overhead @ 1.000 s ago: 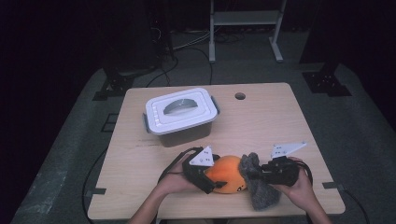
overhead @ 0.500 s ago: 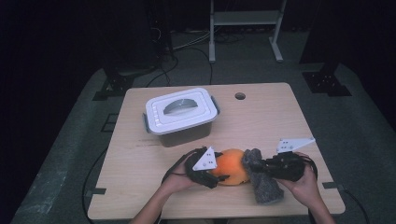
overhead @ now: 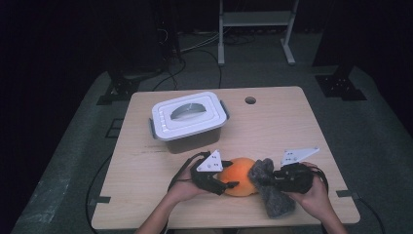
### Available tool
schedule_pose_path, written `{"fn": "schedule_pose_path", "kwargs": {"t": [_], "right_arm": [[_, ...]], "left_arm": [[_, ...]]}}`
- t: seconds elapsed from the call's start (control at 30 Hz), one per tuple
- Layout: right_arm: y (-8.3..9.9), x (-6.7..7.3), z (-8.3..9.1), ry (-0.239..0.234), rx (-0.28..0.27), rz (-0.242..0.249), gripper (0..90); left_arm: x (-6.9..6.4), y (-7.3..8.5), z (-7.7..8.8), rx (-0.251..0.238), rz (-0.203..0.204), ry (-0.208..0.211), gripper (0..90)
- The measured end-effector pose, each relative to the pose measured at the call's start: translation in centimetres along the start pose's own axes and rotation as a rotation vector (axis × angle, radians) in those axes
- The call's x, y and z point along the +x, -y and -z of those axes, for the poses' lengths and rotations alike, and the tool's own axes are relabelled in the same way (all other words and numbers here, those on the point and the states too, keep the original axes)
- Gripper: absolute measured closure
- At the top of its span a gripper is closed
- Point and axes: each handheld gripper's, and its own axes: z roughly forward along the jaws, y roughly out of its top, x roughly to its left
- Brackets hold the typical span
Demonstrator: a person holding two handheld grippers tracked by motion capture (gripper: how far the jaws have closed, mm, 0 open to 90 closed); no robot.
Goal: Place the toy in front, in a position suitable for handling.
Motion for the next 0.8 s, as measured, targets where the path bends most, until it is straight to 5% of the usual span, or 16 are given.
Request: {"fn": "schedule_pose_path", "kwargs": {"t": [0.1, 0.23, 0.43, 0.57, 0.7, 0.8], "right_arm": [[-1.8, 1.6, 0.1, -0.017, -0.044, 0.061, 75.9], [-3.4, 2.6, -1.7, 0.004, -0.005, 0.128, 75.7], [-2.0, 1.3, -1.3, -0.012, -0.026, 0.077, 75.8], [-1.0, 0.4, -0.5, 0.000, -0.024, 0.039, 75.8], [-0.8, 0.1, 0.0, 0.022, -0.004, 0.028, 75.7], [-2.1, 1.1, 0.6, 0.035, -0.024, 0.068, 75.8]], "left_arm": [[-0.5, -0.3, -0.4, -0.004, -0.035, 0.003, 31.7], [-0.8, -0.3, -0.4, 0.025, -0.057, -0.014, 27.8], [0.3, -0.1, 0.5, 0.018, 0.032, -0.022, 18.8], [0.6, 0.1, 0.9, 0.012, 0.063, 0.001, 30.4], [0.4, 0.0, 0.8, 0.004, 0.039, 0.001, 38.8], [0.0, -0.4, 0.6, -0.009, 0.006, 0.004, 39.3]]}}
